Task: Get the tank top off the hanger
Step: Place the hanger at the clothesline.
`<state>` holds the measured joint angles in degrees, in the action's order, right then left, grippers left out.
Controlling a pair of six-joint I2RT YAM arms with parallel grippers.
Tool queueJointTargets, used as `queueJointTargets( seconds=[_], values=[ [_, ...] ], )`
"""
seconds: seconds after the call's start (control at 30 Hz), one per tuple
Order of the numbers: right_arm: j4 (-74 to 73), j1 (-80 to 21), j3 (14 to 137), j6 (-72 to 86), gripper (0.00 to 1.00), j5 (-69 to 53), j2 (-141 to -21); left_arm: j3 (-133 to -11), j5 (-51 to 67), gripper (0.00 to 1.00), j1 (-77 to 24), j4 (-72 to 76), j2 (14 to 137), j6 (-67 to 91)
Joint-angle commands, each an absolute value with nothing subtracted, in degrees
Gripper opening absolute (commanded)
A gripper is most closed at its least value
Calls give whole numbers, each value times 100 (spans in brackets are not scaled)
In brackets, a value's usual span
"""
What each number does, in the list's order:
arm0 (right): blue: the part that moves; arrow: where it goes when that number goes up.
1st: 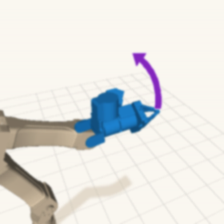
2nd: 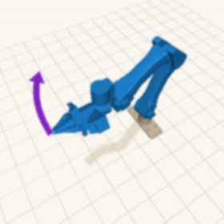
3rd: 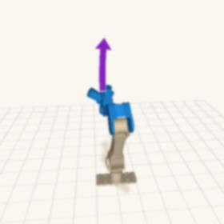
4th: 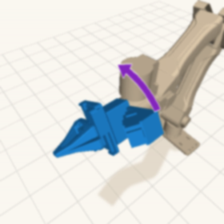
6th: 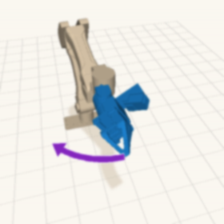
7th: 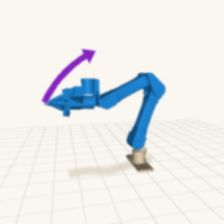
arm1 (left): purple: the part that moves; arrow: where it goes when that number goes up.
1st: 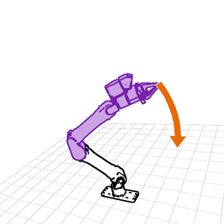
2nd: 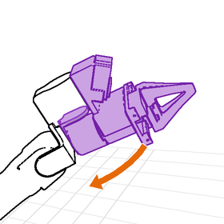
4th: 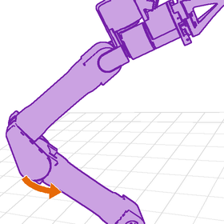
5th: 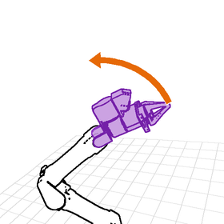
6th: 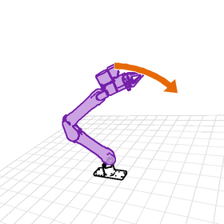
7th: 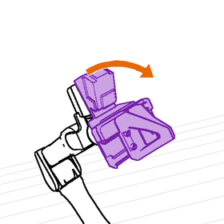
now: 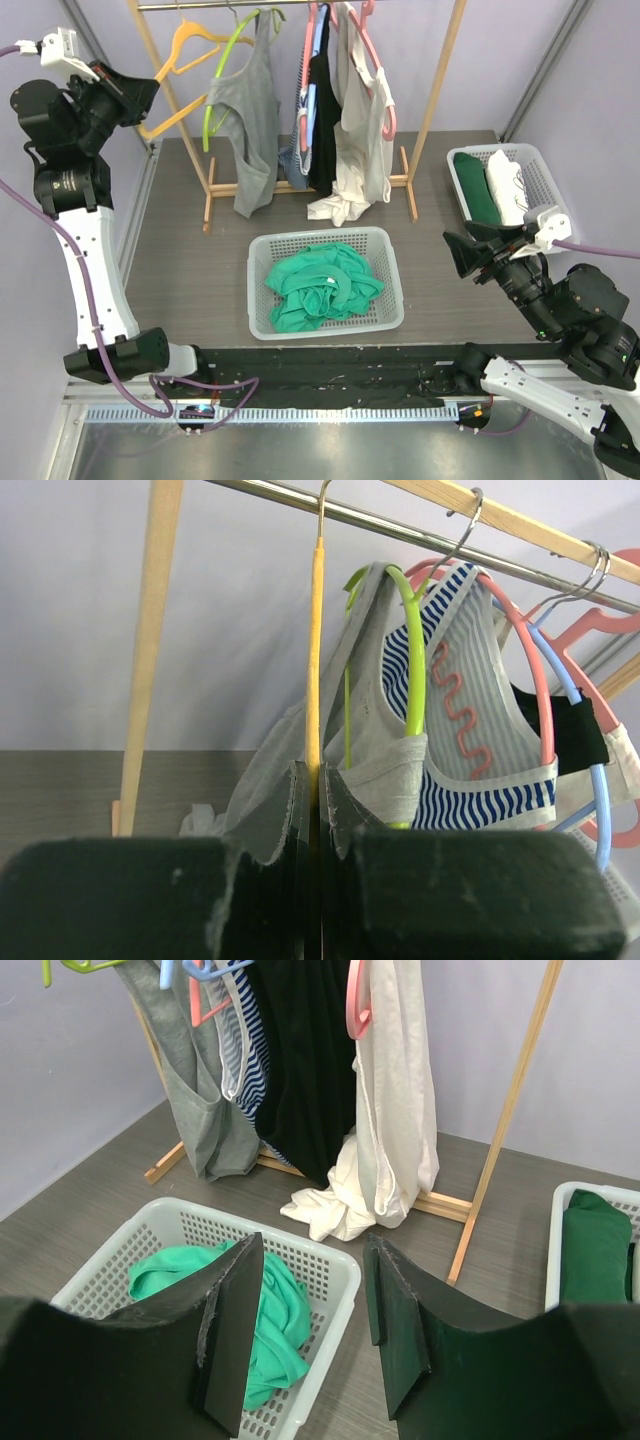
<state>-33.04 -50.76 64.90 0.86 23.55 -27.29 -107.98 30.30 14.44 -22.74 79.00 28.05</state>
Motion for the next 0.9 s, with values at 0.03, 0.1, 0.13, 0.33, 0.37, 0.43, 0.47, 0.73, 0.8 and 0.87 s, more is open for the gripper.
queueJointTargets(
  seconds=[0.03, 0.1, 0.13, 0.33, 0.37, 0.43, 0.47, 0.73, 0.8, 0.87],
  values=[
    [-3173, -5063, 6434, 158, 52, 2496, -2611, -10820, 2980, 0, 1608, -1811, 7875, 2725],
    [-3173, -5063, 6416, 149, 51, 2505, -2593, -10697, 2953, 0, 1635, -1793, 7814, 2690],
    [-3173, -5054, 6407, 158, 51, 2496, -2584, -10627, 2936, 0, 1643, -1749, 7770, 2637],
    [-3173, -5063, 6355, 141, 51, 2514, -2602, -10371, 2365, 0, 1644, -1994, 7497, 2286],
    [-3173, -5063, 6346, 132, 51, 2522, -2610, -10354, 2155, 0, 1652, -2030, 7471, 2216],
    [-3164, -5054, 6346, 132, 51, 2522, -2610, -10284, 1970, 0, 1652, -2074, 7383, 2101],
    [-3164, -5062, 6337, 149, 51, 2522, -2610, -10248, 1899, 0, 1652, -2057, 7339, 2005],
    [-3103, -5063, 6337, 202, 52, 2505, -2645, -9967, 2162, 38, 1626, -1863, 7110, 1916],
    [-3103, -5063, 6354, 220, 53, 2514, -2672, -9967, 2215, 75, 1609, -1828, 7110, 1934],
    [-3076, -5063, 6372, 228, 55, 2540, -2689, -9958, 2224, 94, 1617, -1802, 7110, 1969]
  ],
)
